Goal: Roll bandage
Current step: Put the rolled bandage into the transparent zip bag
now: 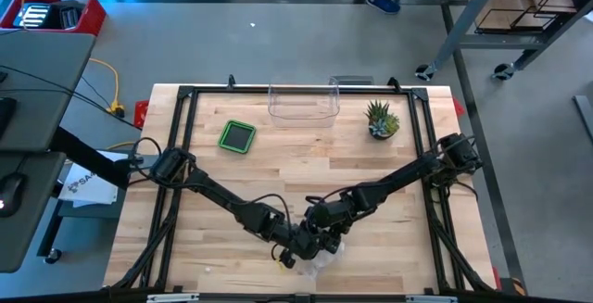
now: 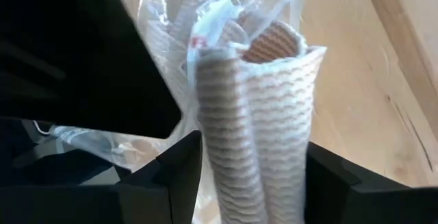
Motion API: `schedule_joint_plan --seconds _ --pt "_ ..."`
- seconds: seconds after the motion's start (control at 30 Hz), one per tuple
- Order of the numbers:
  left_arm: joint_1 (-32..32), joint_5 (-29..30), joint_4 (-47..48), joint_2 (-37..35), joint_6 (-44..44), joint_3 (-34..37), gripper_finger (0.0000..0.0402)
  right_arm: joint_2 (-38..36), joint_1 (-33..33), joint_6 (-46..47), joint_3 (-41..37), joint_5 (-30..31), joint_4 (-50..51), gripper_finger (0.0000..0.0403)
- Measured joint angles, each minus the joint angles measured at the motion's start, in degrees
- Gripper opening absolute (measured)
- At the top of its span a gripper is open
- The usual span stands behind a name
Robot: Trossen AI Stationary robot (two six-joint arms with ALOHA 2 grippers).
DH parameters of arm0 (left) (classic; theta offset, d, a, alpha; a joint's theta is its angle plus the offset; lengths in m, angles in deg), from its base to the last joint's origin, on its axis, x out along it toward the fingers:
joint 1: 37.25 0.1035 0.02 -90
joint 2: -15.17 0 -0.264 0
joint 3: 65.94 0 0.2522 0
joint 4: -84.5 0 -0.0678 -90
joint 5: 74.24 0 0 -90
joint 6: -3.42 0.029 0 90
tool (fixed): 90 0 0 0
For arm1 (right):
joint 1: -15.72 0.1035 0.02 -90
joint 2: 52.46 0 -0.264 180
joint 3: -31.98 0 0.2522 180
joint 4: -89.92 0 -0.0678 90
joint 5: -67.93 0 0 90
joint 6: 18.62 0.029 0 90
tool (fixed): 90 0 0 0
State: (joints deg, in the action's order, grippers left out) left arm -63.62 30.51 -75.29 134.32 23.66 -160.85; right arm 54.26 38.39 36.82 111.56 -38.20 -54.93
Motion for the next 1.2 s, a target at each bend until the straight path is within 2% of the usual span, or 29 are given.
schedule_joint_plan --seconds 0.23,0.4,0.77,1.1,1.2 --pt "-1.09 5.24 1.22 -0.86 2.21 0.15 0.0131 -0.41 -0.03 -0.95 0.02 0.39 -1.30 0.0190" --pt "-1.70 5.78 3.55 -2.95 1.62 0.20 0.0133 -1.03 0.03 -1.33 0.13 -1.35 -1.15 0.0190" --pt "-2.34 5.51 7.85 -3.93 -9.45 0.07 0.0133 -2.69 -0.62 -2.16 0.13 -0.86 0.68 0.0190" --pt "-2.35 6.91 11.66 -5.44 -11.16 0.00 0.0133 -6.58 -1.20 -4.47 0.11 -0.59 6.79 0.0190" --pt "-2.15 6.89 10.82 -6.02 -11.84 0.00 0.0133 -8.11 -1.44 -3.04 0.11 1.11 12.07 0.0190"
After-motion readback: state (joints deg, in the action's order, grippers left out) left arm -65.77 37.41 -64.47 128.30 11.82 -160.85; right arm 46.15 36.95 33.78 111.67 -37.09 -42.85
